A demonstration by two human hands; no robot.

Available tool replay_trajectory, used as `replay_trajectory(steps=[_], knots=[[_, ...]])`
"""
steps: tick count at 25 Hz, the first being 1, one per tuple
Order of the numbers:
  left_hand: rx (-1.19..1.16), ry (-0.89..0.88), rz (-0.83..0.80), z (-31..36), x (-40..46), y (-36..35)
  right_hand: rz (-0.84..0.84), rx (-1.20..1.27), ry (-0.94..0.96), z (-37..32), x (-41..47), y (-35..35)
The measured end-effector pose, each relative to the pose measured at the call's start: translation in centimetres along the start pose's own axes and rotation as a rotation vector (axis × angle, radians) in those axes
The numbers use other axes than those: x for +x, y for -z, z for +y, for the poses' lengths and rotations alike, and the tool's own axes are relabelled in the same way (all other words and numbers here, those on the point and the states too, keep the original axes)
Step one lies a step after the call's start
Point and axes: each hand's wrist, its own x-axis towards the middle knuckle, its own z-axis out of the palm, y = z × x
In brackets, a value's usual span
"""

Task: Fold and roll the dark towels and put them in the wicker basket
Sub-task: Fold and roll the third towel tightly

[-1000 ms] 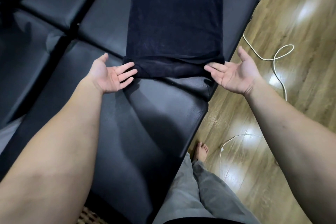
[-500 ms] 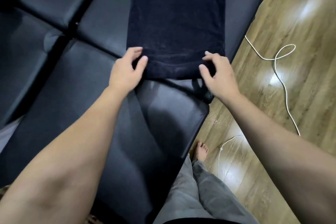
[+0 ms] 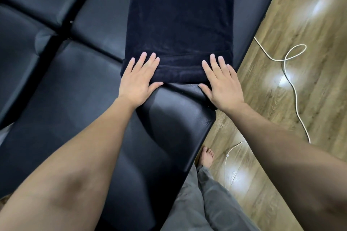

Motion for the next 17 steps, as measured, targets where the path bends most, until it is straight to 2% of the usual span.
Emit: replay_trajectory(steps=[5, 8, 12, 17], knots=[[-0.177, -0.084, 0.163, -1.1, 0.3, -0.5, 0.109, 0.067, -0.012, 0.5, 0.8, 0.4], [-0.179, -0.058, 0.287, -0.6, -0.3, -1.1, 0.155, 0.106, -0.012, 0.6, 0.4, 0.2], [-0.169, 0.006, 0.291, 0.1, -0.9, -0.3, 0.24, 0.186, -0.053, 0.8, 0.4, 0.3], [-0.071, 0.133, 0.245, 1.0, 1.3, 1.1, 0.23, 0.1, -0.106, 0.1, 2.0, 1.5]])
